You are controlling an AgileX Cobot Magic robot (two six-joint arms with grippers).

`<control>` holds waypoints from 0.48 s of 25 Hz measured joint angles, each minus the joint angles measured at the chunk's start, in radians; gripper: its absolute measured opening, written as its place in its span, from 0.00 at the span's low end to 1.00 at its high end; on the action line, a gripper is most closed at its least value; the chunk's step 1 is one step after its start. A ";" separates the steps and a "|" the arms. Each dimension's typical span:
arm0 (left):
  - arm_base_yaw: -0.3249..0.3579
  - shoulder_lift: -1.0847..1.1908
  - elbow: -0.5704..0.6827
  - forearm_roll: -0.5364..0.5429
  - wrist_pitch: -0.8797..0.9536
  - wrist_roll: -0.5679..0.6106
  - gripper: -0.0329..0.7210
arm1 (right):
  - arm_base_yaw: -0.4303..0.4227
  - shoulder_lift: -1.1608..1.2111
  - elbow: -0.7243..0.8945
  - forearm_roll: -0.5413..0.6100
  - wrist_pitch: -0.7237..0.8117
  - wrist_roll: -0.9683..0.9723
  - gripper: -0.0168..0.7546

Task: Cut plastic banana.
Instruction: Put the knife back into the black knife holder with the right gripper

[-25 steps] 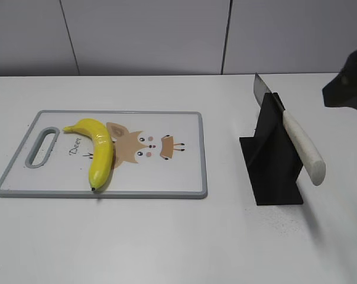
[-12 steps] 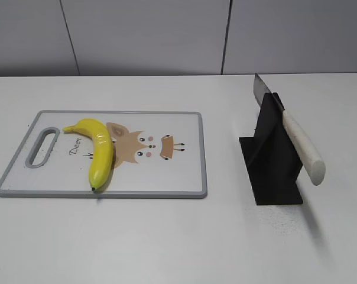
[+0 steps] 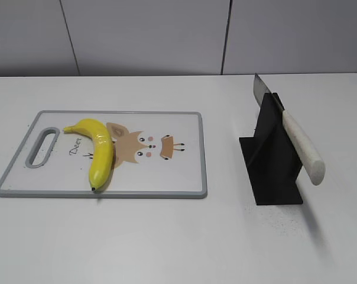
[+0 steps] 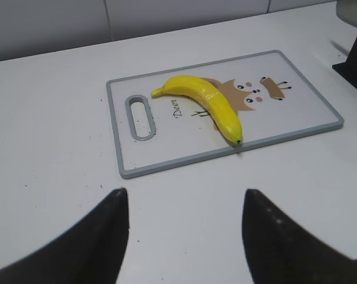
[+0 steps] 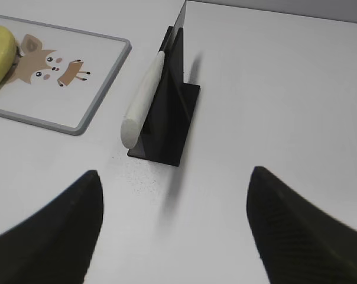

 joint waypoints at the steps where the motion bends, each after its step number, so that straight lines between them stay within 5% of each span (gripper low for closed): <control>1: 0.000 0.000 0.000 0.000 0.000 0.000 0.82 | 0.000 -0.022 0.015 0.000 0.003 -0.005 0.79; 12: 0.000 -0.008 0.000 0.000 0.000 0.000 0.82 | 0.000 -0.212 0.110 0.128 0.062 -0.166 0.79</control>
